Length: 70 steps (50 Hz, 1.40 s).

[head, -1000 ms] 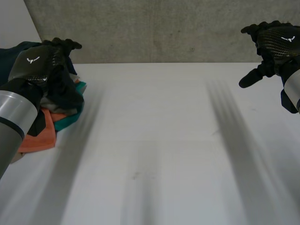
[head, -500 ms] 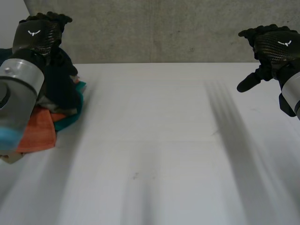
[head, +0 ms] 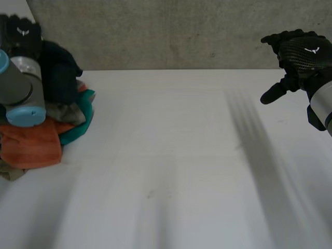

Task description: Fold the laundry.

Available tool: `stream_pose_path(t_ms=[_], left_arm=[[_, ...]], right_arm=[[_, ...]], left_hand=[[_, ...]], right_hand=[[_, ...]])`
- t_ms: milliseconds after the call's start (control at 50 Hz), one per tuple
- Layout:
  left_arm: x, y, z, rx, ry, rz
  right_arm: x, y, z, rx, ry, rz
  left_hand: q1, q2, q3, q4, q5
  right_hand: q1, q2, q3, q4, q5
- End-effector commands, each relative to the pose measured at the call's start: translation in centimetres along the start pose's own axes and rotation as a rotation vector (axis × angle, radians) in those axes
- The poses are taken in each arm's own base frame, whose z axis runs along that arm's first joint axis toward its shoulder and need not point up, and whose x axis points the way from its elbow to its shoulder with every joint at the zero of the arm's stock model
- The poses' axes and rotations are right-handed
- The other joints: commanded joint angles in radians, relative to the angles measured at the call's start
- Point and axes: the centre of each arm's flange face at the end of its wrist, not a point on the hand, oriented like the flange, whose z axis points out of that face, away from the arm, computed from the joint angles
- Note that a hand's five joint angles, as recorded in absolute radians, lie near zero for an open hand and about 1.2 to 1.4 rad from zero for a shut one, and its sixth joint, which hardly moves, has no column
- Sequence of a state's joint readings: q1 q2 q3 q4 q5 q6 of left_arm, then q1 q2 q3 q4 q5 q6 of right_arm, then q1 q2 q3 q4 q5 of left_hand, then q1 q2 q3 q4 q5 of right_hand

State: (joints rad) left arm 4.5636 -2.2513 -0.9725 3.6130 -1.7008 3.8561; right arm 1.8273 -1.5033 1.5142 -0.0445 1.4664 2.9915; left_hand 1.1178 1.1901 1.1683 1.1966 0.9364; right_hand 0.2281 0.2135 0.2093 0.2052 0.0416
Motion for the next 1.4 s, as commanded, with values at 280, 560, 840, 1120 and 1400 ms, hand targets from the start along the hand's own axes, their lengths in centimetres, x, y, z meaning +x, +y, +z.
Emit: stream_pose_path(t_ms=[280, 560, 840, 1120, 1400], left_arm=[[-2.0, -24.0, -11.4, 0.443, 0.263, -0.556], [15.4, -11.5, -22.4, -0.058, 0.783, -0.426], [10.8, -12.0, -23.0, -0.214, 0.714, -0.377], [6.3, -7.8, -22.7, -0.346, 0.599, -0.428], [15.4, -1.9, -22.8, -0.476, 0.849, -0.510]], right_arm=[[0.7, -1.9, -0.5, 0.060, 0.020, -0.008], [0.5, -2.2, -0.6, 0.071, -0.015, -0.009], [-0.5, 1.5, 0.4, -0.113, -0.068, -0.088], [-5.6, 7.2, -2.3, -0.455, -0.225, 0.180], [-11.2, 14.7, 0.2, -0.411, -0.235, 0.161]], left_hand=[[0.279, 0.206, 0.228, 0.200, 0.285], [-0.037, -0.109, -0.087, -0.116, -0.030], [-0.942, -1.015, -0.993, -1.021, -0.936], [-0.916, -0.988, -0.967, -0.995, -0.909], [-0.860, -0.933, -0.911, -0.939, -0.854]], right_hand=[[-0.054, -0.039, -0.035, -0.031, -0.042], [-0.054, -0.039, -0.035, -0.031, -0.042], [-0.054, -0.039, -0.035, -0.031, -0.042], [-0.054, -0.039, -0.035, -0.031, -0.042], [-0.054, -0.039, -0.035, -0.031, -0.042]])
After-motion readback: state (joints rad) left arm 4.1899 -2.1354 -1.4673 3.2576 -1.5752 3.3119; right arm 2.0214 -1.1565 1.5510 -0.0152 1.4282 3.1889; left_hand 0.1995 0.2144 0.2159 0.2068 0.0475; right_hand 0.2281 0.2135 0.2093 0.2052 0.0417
